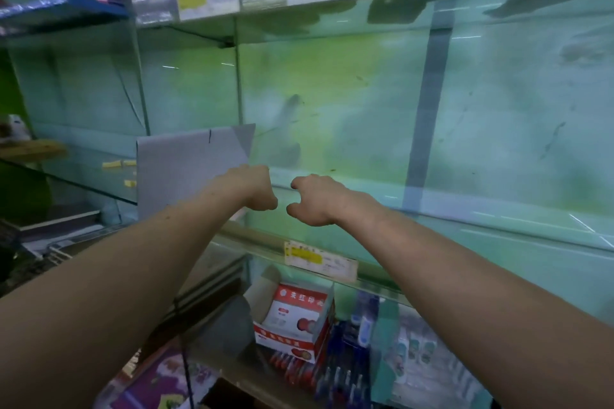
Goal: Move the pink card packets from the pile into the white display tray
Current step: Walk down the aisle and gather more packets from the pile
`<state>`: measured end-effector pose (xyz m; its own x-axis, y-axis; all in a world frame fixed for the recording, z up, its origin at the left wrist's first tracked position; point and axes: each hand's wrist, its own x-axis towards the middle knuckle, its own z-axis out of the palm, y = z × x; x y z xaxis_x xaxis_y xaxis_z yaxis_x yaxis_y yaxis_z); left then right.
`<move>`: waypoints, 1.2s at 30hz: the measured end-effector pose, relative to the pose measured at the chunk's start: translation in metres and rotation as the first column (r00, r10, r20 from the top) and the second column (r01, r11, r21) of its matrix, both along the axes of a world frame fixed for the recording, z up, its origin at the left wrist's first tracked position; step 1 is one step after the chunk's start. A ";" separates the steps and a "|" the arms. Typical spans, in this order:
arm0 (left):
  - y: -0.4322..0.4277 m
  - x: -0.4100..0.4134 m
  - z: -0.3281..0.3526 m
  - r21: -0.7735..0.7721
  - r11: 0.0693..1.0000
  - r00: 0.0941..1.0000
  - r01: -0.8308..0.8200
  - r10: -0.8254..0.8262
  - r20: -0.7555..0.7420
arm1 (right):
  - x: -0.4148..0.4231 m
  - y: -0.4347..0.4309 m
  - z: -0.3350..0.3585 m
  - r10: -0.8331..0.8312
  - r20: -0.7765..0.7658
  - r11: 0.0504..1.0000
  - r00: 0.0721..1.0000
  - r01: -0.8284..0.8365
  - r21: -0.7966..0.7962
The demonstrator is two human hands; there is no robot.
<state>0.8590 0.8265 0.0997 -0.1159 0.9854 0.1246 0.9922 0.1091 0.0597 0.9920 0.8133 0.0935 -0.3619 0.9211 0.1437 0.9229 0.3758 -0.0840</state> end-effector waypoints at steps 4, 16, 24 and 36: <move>0.008 -0.023 -0.003 -0.058 0.998 0.999 0.041 -0.039 0.024 | -0.033 0.001 -0.003 0.027 0.004 0.999 1.000 -0.027 -0.029; 0.034 -0.050 -0.024 -0.108 0.984 0.982 0.141 -0.125 0.143 | -0.066 0.000 -0.013 0.032 -0.040 0.994 0.999 -0.035 -0.099; 0.034 -0.037 -0.016 -0.049 0.968 0.969 0.245 -0.247 -0.022 | -0.058 0.001 -0.013 -0.034 0.002 0.992 0.999 0.033 -0.124; 0.022 -0.021 -0.003 0.393 0.880 0.801 0.267 -0.429 0.417 | -0.015 0.000 -0.006 -0.164 -0.201 0.981 0.966 0.138 -0.135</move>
<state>0.8382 0.8485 0.0965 0.1034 0.8914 0.4413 0.7918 -0.3423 0.5058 0.9772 0.8131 0.0870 -0.1905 0.9777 0.0884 0.9248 0.2089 -0.3179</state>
